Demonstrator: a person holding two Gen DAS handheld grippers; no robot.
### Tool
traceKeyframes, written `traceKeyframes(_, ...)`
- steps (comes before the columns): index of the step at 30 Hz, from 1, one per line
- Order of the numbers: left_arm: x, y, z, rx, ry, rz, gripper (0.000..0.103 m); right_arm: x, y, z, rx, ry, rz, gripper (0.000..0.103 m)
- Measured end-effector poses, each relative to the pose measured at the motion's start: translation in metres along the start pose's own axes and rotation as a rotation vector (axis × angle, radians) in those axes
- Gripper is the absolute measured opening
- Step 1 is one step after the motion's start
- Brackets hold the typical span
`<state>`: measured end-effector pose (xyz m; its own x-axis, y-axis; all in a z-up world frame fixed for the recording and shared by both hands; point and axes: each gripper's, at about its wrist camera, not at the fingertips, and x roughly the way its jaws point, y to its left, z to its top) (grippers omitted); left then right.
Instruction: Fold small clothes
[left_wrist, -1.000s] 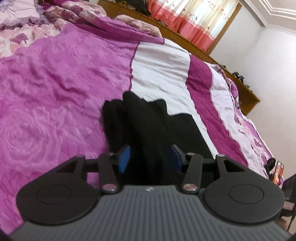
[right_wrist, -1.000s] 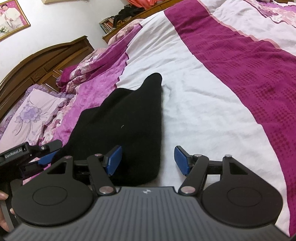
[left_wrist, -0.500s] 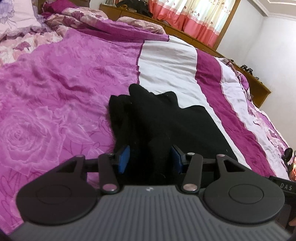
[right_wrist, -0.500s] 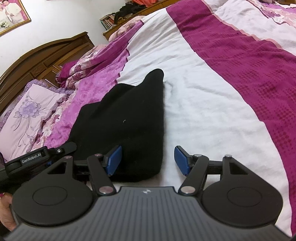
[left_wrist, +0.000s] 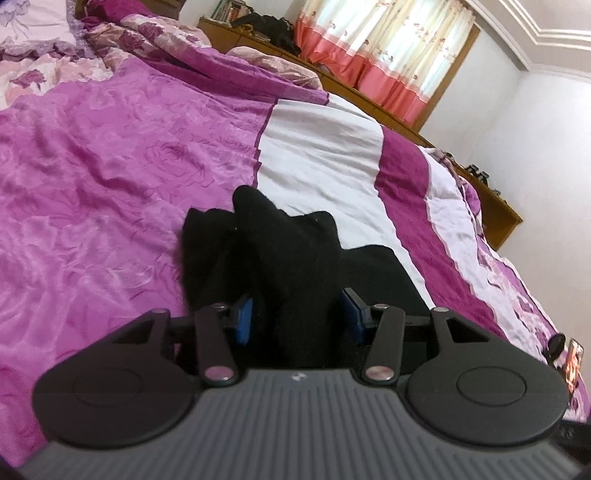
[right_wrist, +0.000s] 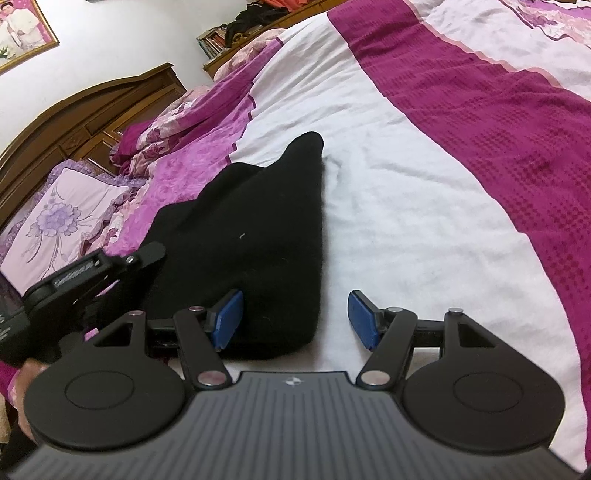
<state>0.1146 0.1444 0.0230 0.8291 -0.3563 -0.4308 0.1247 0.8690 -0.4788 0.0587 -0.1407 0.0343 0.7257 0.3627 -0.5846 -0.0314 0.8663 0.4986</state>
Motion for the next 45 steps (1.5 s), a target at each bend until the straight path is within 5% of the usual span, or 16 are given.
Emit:
traceKeyframes(3,0.012,-0.002,-0.002,0.003,-0.012,0.015,0.049,0.000,-0.001,0.000,0.007,-0.004,0.002,0.070)
traceKeyframes(4,0.013,-0.004,-0.002,0.019,-0.020,0.024,0.033,0.000,-0.001,0.000,0.009,-0.006,0.002,0.070)
traceKeyframes(7,0.013,-0.005,0.002,0.044,-0.023,0.022,0.021,-0.001,-0.002,0.000,0.015,-0.012,0.005,0.070)
traceKeyframes(13,-0.012,-0.007,0.023,0.092,-0.050,0.028,0.018,-0.005,0.001,0.004,0.013,-0.029,0.027,0.070)
traceKeyframes(17,-0.017,0.003,0.034,0.149,-0.010,0.107,0.018,-0.008,0.009,0.006,-0.013,-0.045,0.051,0.070)
traceKeyframes(20,-0.006,0.021,0.029,0.131,0.082,0.149,0.026,-0.003,0.013,0.005,-0.020,-0.035,0.060,0.070)
traceKeyframes(22,-0.008,0.027,0.026,0.106,0.073,0.158,0.041,0.000,0.015,0.003,-0.018,-0.026,0.061,0.070)
traceKeyframes(30,-0.022,0.030,0.029,0.060,0.077,0.151,0.063,0.007,0.016,0.008,-0.022,-0.017,0.069,0.070)
traceKeyframes(45,-0.012,0.042,0.019,-0.089,0.198,0.067,0.065,0.055,0.022,0.027,-0.025,0.060,0.107,0.080)
